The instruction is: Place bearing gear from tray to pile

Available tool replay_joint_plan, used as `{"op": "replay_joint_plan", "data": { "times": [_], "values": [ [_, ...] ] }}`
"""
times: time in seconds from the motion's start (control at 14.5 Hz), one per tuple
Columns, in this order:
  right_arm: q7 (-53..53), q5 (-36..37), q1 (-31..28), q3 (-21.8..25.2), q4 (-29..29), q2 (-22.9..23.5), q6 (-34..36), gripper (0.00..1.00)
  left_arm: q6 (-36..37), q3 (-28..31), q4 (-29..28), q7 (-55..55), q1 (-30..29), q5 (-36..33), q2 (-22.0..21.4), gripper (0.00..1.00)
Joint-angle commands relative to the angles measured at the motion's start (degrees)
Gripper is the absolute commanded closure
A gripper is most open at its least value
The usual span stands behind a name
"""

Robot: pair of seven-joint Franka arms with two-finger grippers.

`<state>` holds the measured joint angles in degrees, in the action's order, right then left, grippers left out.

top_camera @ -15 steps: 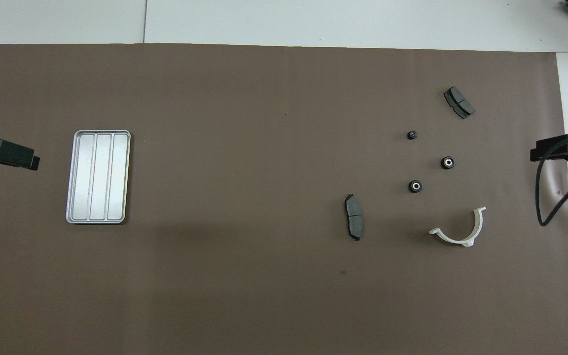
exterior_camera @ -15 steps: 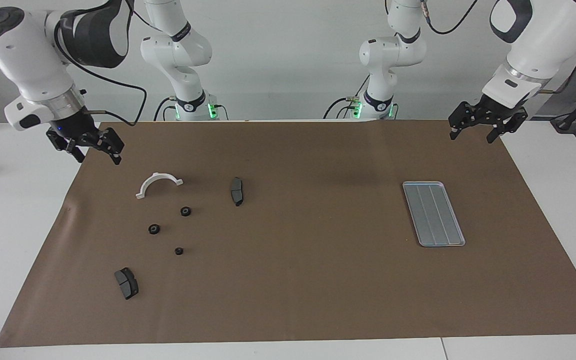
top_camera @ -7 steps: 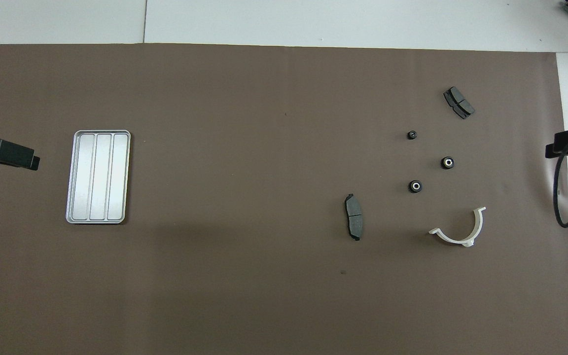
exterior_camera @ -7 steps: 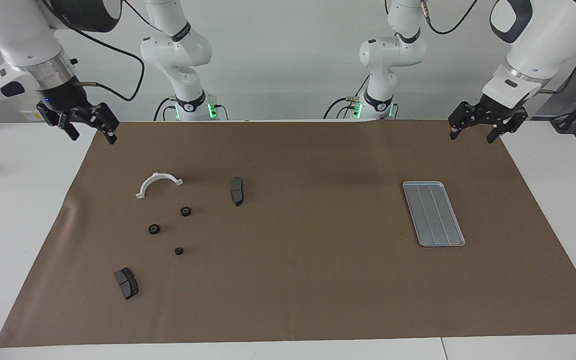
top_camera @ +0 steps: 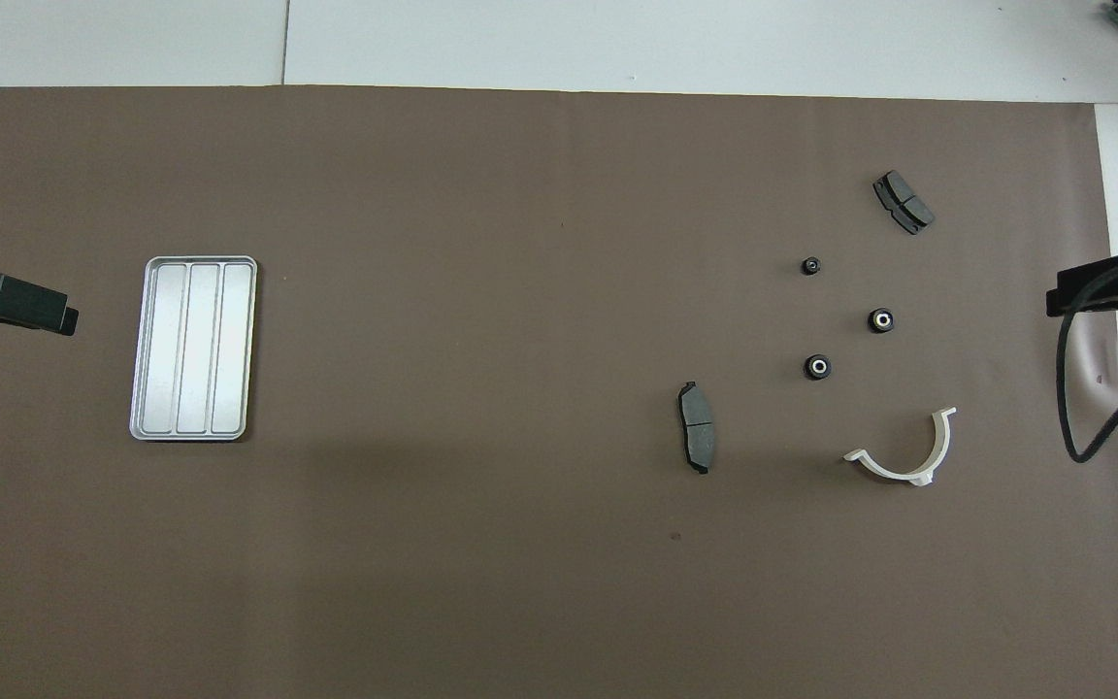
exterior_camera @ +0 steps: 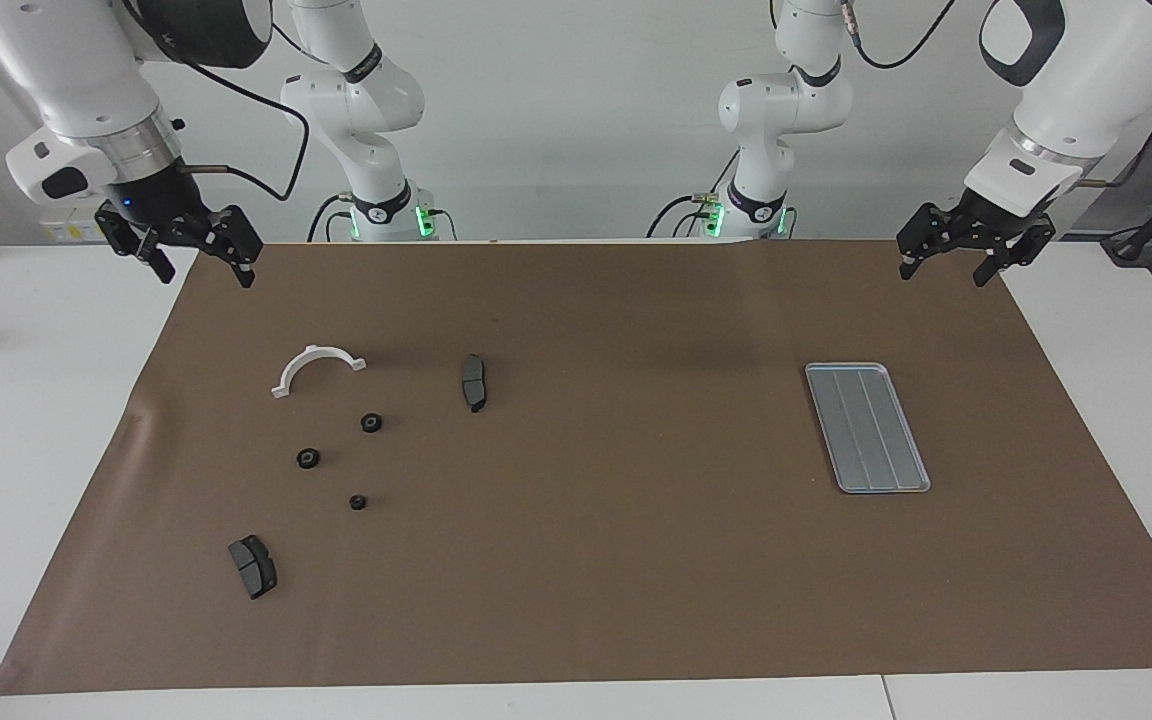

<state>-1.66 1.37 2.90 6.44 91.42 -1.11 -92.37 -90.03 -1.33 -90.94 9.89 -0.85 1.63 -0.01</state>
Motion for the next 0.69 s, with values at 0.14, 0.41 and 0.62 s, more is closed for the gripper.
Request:
{"op": "replay_joint_plan", "data": {
  "times": [0.14, 0.41, 0.62],
  "values": [
    [-0.3, 0.3, -0.3, -0.3, 0.1, -0.6, 1.7, 0.00, 0.4, -0.4, -0.6, 0.1, -0.6, -0.7, -0.8, 0.00],
    [-4.0, -0.1, 0.4, -1.0, 0.4, -0.6, 1.1, 0.00, 0.4, -0.4, -0.6, 0.1, -0.6, -0.7, -0.8, 0.00],
    [-4.0, -0.1, 0.4, -1.0, 0.3, -0.7, 2.4, 0.00, 0.4, -0.4, -0.6, 0.1, -0.5, -0.7, -0.8, 0.00]
  ]
}}
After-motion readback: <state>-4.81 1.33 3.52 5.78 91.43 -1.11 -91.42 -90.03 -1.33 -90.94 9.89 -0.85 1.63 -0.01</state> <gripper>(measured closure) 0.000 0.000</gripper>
